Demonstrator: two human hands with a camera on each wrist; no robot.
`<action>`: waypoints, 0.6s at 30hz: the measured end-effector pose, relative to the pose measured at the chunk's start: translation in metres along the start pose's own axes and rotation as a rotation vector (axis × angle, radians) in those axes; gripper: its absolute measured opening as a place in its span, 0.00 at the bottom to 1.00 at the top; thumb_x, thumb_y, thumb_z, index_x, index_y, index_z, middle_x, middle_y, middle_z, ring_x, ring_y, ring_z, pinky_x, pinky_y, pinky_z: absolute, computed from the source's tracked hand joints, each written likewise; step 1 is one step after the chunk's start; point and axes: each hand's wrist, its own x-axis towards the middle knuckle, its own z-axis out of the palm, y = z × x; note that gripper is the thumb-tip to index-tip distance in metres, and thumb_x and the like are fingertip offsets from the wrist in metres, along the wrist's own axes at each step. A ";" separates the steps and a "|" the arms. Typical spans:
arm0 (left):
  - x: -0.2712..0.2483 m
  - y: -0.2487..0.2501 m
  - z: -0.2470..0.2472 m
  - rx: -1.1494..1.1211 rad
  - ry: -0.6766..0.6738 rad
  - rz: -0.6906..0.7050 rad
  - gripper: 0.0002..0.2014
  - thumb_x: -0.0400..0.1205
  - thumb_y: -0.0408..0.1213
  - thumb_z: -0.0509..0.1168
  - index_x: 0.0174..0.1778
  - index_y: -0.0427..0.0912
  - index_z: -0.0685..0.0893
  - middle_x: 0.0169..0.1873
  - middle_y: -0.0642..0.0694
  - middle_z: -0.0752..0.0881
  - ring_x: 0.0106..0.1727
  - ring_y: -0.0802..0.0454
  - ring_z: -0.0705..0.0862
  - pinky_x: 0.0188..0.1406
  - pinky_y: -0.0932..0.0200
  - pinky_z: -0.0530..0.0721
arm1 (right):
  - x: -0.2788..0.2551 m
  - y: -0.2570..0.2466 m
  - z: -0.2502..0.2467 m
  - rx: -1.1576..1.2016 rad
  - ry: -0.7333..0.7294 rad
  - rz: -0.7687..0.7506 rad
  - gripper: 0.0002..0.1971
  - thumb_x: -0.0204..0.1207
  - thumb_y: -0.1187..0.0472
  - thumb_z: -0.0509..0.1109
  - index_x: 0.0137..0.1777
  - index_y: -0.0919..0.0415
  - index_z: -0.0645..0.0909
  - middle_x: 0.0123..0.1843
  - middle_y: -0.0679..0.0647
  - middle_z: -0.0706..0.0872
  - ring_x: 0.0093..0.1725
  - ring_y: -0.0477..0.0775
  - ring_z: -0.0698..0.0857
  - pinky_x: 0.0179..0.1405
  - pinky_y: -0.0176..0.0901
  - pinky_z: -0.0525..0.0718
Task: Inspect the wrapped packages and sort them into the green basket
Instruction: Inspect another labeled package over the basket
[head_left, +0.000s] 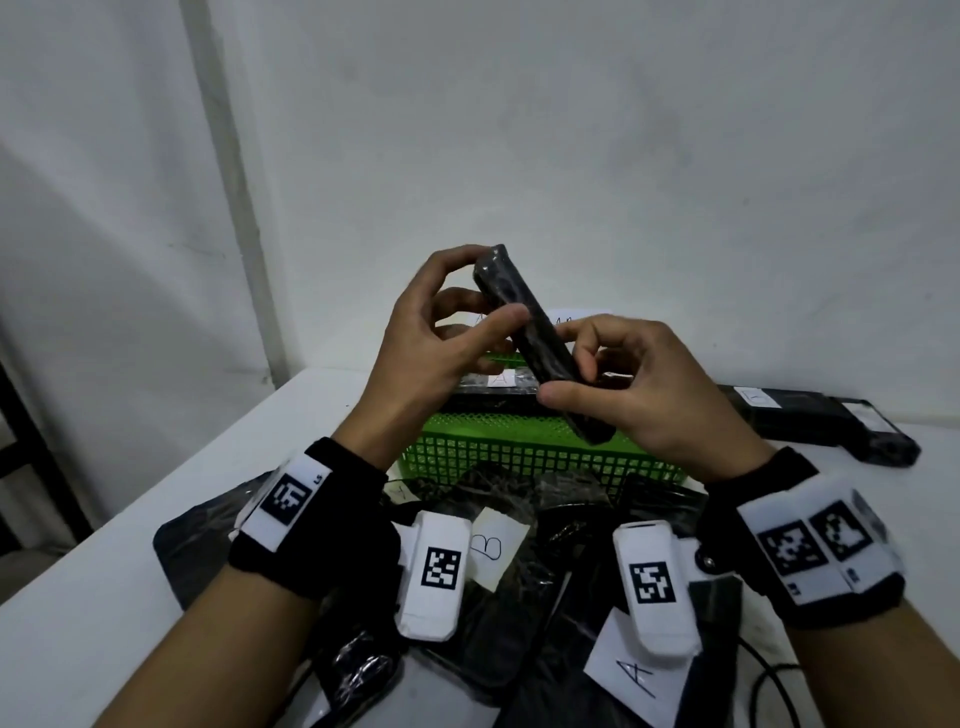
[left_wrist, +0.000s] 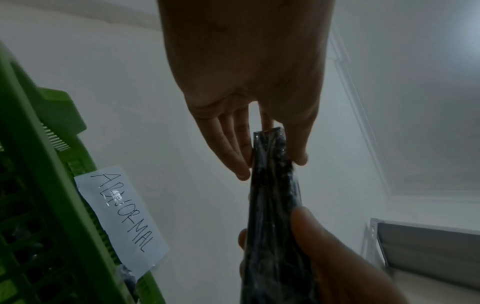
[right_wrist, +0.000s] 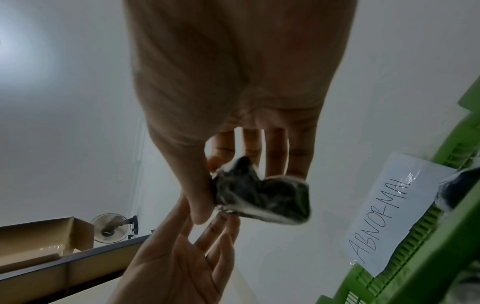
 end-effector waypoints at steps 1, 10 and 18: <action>0.000 0.000 0.001 0.010 0.002 0.006 0.22 0.78 0.36 0.75 0.65 0.52 0.78 0.44 0.45 0.89 0.39 0.50 0.92 0.35 0.58 0.87 | 0.000 0.000 0.001 -0.022 0.011 0.004 0.20 0.66 0.58 0.86 0.28 0.51 0.73 0.58 0.45 0.91 0.47 0.53 0.93 0.51 0.56 0.91; -0.002 0.000 0.004 0.079 -0.053 0.081 0.21 0.79 0.29 0.75 0.63 0.48 0.76 0.47 0.40 0.90 0.38 0.49 0.88 0.32 0.60 0.82 | 0.004 0.014 0.007 0.047 0.067 0.040 0.27 0.60 0.66 0.89 0.37 0.55 0.68 0.36 0.47 0.86 0.31 0.48 0.87 0.35 0.49 0.85; -0.001 0.008 0.002 -0.169 -0.033 -0.185 0.10 0.88 0.47 0.62 0.62 0.49 0.77 0.42 0.52 0.91 0.45 0.45 0.92 0.34 0.56 0.87 | 0.006 0.018 0.004 0.080 0.068 0.104 0.26 0.65 0.68 0.85 0.55 0.48 0.77 0.59 0.42 0.88 0.56 0.47 0.90 0.63 0.60 0.87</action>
